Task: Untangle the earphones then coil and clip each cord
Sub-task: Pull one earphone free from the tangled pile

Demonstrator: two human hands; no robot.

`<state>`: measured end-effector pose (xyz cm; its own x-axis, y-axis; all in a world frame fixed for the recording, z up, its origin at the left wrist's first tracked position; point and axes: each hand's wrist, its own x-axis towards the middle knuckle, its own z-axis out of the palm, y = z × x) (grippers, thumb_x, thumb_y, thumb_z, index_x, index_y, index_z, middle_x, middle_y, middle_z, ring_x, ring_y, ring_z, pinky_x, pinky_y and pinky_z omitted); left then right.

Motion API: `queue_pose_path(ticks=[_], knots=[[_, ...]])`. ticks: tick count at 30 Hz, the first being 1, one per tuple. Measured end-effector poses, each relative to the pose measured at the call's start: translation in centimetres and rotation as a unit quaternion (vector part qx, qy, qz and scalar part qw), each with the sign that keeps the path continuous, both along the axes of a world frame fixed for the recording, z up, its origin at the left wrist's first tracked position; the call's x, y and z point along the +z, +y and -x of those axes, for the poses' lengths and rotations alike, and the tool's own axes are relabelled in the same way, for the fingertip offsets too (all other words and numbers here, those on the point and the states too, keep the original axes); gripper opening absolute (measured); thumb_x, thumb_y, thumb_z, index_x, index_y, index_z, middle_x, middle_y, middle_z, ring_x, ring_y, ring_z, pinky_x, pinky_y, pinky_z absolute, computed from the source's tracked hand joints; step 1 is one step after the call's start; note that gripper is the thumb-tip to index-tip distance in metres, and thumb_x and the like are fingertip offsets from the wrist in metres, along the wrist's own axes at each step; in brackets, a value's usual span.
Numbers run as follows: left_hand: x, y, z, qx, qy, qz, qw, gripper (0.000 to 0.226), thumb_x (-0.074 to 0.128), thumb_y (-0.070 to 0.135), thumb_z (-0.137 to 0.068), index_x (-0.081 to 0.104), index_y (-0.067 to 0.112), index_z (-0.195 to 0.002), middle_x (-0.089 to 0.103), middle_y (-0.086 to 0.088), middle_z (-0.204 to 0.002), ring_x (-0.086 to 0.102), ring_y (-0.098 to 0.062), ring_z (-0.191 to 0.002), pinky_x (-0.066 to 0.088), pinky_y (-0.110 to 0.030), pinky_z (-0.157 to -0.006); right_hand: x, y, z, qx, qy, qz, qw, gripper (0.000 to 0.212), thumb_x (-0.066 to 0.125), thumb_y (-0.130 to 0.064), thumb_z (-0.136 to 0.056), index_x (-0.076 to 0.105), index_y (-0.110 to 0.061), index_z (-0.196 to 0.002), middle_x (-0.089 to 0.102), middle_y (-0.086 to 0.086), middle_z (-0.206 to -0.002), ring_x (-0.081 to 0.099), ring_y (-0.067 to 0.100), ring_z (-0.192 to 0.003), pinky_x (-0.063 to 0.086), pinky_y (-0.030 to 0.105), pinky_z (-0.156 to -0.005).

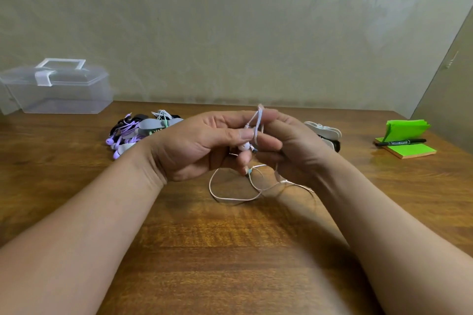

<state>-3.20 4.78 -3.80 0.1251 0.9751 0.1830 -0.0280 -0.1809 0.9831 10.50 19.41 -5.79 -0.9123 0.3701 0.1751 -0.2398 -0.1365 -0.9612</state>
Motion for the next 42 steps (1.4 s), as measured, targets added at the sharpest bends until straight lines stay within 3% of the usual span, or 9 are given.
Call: queue_pose_path(ticks=[5, 11, 16, 23, 27, 31, 34, 37, 42], knots=[[0.0, 1.1, 0.3, 0.147, -0.053, -0.025, 0.987, 0.047, 0.052, 0.011, -0.101, 0.053, 0.018, -0.148, 0.067, -0.023, -0.119, 0.058, -0.010, -0.072, 0.058, -0.025, -0.074, -0.2, -0.5, 0.2, -0.078, -0.056, -0.103, 0.990, 0.028, 0.046, -0.025, -0.112, 0.073, -0.021, -0.108, 0.045, 0.003, -0.071, 0.026, 0.011, -0.051, 0.022, 0.022, -0.043], [-1.3, 2.2, 1.1, 0.286, 0.148, -0.058, 0.945, 0.049, 0.048, 0.008, -0.108, 0.041, 0.021, -0.155, 0.065, -0.037, -0.115, 0.063, 0.002, -0.077, 0.057, -0.024, -0.076, 0.0, -1.8, -0.2, -0.135, -0.182, -0.380, 0.897, 0.033, 0.049, -0.027, -0.110, 0.063, -0.019, -0.081, 0.058, -0.012, -0.059, 0.043, 0.003, -0.051, 0.033, 0.024, -0.053], [-2.2, 2.0, 2.0, 0.294, 0.408, -0.025, 0.864, 0.046, 0.050, 0.023, -0.109, 0.045, 0.033, -0.154, 0.071, 0.021, -0.101, 0.052, 0.001, -0.070, 0.053, -0.031, -0.080, 0.7, -1.2, -0.5, -0.245, -0.144, -0.532, 0.798, 0.017, 0.063, -0.026, -0.100, 0.068, -0.021, -0.084, 0.066, -0.003, -0.074, 0.056, 0.011, -0.068, 0.041, 0.030, -0.062], [0.0, 0.4, 0.2, 0.141, 0.394, 0.021, 0.908, 0.024, 0.050, 0.019, -0.110, 0.072, 0.028, -0.111, 0.076, 0.010, -0.099, 0.058, -0.012, -0.075, 0.055, -0.032, -0.078, 1.9, 0.5, -1.4, -0.253, -0.025, -0.388, 0.886, 0.005, 0.078, -0.019, -0.094, 0.074, -0.016, -0.096, 0.075, -0.001, -0.085, 0.066, 0.006, -0.075, 0.051, 0.021, -0.068], [0.4, -0.3, 0.1, 0.048, 0.240, 0.019, 0.969, 0.027, 0.049, 0.010, -0.107, 0.067, 0.004, -0.127, 0.075, 0.001, -0.101, 0.054, -0.015, -0.077, 0.053, -0.033, -0.079, 1.5, 1.2, -1.3, -0.116, -0.004, -0.140, 0.983, 0.011, 0.076, -0.022, -0.088, 0.077, -0.014, -0.096, 0.067, 0.002, -0.079, 0.055, 0.012, -0.066, 0.035, 0.023, -0.058], [0.5, -0.1, -0.2, 0.059, 0.054, -0.024, 0.996, 0.045, 0.052, 0.012, -0.099, 0.056, 0.015, -0.144, 0.074, -0.008, -0.113, 0.055, -0.013, -0.072, 0.055, -0.026, -0.074, 0.2, 1.2, -0.5, -0.046, -0.004, 0.002, 0.999, 0.008, 0.068, -0.018, -0.090, 0.071, -0.013, -0.096, 0.057, 0.000, -0.071, 0.030, 0.010, -0.058, 0.016, 0.024, -0.052], [0.5, 0.6, 0.5, 0.152, 0.029, -0.059, 0.986, 0.044, 0.051, 0.013, -0.102, 0.054, 0.022, -0.145, 0.076, 0.000, -0.112, 0.055, -0.010, -0.070, 0.056, -0.024, -0.073, -0.2, 0.4, -0.2, -0.050, -0.042, -0.048, 0.997, 0.017, 0.054, -0.012, -0.106, 0.068, -0.004, -0.110, 0.056, -0.005, -0.068, 0.030, 0.004, -0.050, 0.024, 0.016, -0.043], [-0.1, 1.3, 1.4, 0.253, 0.142, -0.069, 0.955, 0.044, 0.048, 0.010, -0.108, 0.049, 0.024, -0.150, 0.074, -0.013, -0.120, 0.058, -0.004, -0.064, 0.055, -0.029, -0.075, -0.3, -0.4, 0.3, -0.105, -0.097, -0.174, 0.974, 0.026, 0.056, -0.022, -0.108, 0.069, 0.001, -0.110, 0.060, 0.001, -0.074, 0.036, 0.007, -0.051, 0.028, 0.022, -0.047], [-1.6, 1.7, 2.3, 0.315, 0.345, -0.044, 0.883, 0.049, 0.049, 0.012, -0.109, 0.047, 0.035, -0.152, 0.070, 0.026, -0.083, 0.053, -0.011, -0.066, 0.054, -0.036, -0.070, 0.9, -1.6, -0.3, -0.214, -0.105, -0.371, 0.898, 0.021, 0.067, -0.031, -0.101, 0.076, -0.018, -0.087, 0.065, -0.003, -0.067, 0.049, 0.007, -0.057, 0.039, 0.024, -0.055]])
